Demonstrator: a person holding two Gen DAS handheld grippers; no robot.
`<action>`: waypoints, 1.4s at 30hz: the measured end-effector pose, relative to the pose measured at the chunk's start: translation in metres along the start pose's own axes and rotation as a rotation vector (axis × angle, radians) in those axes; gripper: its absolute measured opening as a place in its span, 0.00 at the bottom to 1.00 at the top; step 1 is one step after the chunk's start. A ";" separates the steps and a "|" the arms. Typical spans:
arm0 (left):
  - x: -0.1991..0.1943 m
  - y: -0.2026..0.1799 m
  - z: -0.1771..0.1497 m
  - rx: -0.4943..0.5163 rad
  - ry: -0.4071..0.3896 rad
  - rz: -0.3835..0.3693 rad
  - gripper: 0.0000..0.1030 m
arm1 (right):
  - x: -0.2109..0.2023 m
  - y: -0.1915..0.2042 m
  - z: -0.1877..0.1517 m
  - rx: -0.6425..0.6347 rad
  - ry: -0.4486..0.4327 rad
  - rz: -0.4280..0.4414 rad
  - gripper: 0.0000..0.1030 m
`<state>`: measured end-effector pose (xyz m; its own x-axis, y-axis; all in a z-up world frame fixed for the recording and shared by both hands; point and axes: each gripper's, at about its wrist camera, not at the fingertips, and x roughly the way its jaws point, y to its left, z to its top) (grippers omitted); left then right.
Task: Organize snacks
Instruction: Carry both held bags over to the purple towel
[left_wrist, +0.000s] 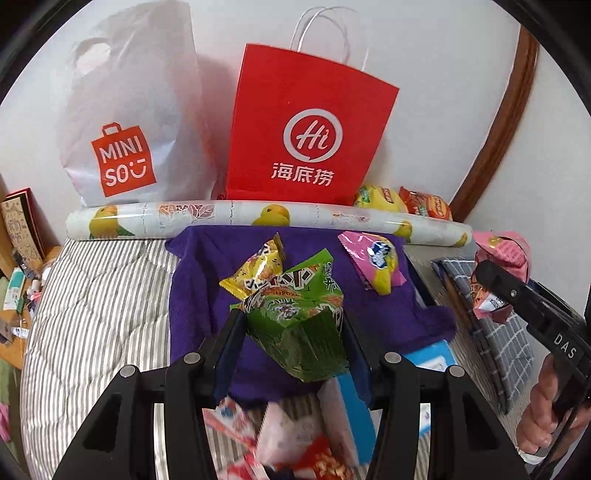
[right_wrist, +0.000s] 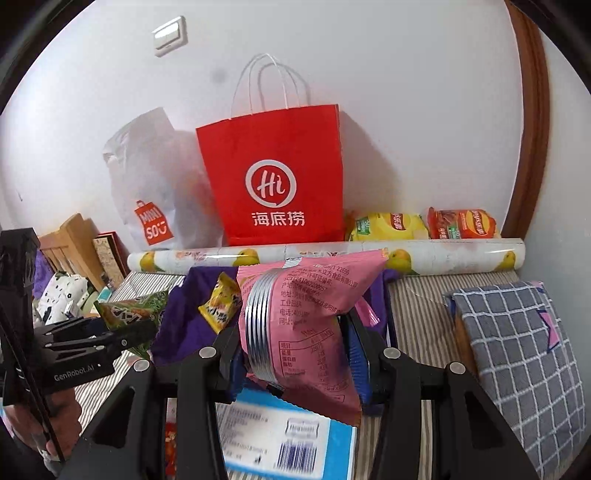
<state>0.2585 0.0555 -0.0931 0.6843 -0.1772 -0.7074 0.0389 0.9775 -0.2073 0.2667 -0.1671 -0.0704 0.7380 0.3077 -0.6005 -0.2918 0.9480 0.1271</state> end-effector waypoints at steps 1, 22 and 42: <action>0.005 0.002 0.001 -0.002 0.002 0.002 0.48 | 0.007 -0.002 0.002 0.005 0.005 0.003 0.44; 0.060 0.022 -0.019 -0.036 0.050 0.010 0.48 | 0.080 -0.026 -0.030 0.036 0.103 -0.015 0.44; 0.075 0.015 -0.028 -0.028 0.091 -0.014 0.48 | 0.107 -0.041 -0.043 0.098 0.218 -0.065 0.45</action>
<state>0.2896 0.0535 -0.1681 0.6145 -0.2017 -0.7627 0.0267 0.9715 -0.2354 0.3312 -0.1767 -0.1743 0.6019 0.2307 -0.7645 -0.1798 0.9719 0.1517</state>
